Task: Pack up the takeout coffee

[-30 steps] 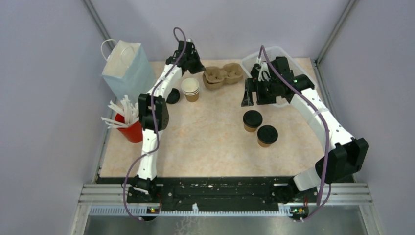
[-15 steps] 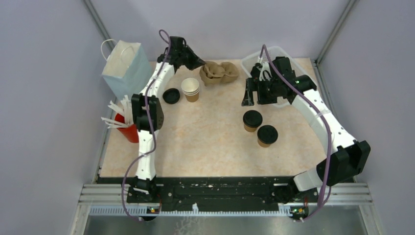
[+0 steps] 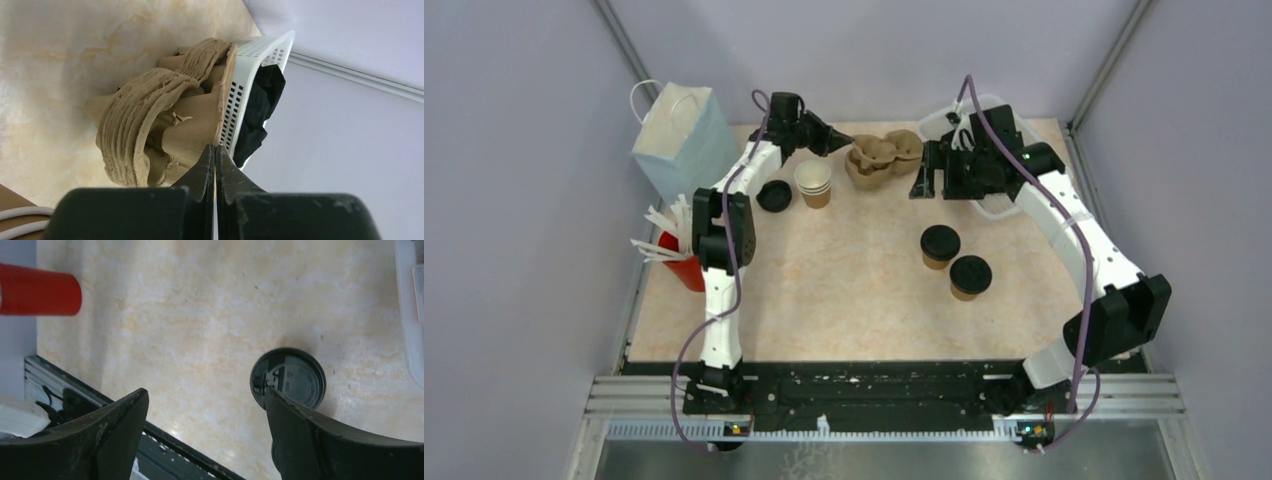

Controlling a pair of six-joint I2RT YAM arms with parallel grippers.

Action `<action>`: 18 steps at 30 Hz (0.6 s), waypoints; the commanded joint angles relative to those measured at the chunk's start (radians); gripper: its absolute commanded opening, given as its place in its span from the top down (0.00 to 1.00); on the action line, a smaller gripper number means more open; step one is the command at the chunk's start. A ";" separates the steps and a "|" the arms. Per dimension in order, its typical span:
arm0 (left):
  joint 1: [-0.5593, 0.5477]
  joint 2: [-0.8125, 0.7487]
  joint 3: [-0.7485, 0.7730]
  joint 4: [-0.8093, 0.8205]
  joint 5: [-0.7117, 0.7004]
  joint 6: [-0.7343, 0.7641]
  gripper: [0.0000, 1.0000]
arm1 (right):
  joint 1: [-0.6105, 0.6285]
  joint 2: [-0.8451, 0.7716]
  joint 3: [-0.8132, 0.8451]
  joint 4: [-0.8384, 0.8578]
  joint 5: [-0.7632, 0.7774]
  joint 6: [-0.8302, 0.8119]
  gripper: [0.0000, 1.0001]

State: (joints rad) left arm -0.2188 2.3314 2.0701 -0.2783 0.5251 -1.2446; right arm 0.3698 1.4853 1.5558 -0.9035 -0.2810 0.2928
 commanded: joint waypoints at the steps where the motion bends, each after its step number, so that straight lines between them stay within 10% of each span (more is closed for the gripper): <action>1: -0.007 -0.093 -0.024 0.104 0.071 -0.064 1.00 | -0.009 0.094 0.083 0.152 -0.014 0.172 0.14; 5: -0.004 -0.097 -0.001 0.069 0.069 -0.070 1.00 | 0.014 0.187 0.102 0.360 0.015 0.168 0.14; 18: -0.002 -0.132 -0.054 0.032 0.065 -0.033 1.00 | 0.068 0.442 0.184 0.800 -0.016 -0.572 0.29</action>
State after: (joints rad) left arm -0.2188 2.2974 2.0190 -0.2684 0.5606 -1.2865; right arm 0.4286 1.8671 1.6760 -0.2920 -0.2127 -0.0700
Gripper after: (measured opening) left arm 0.008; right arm 0.745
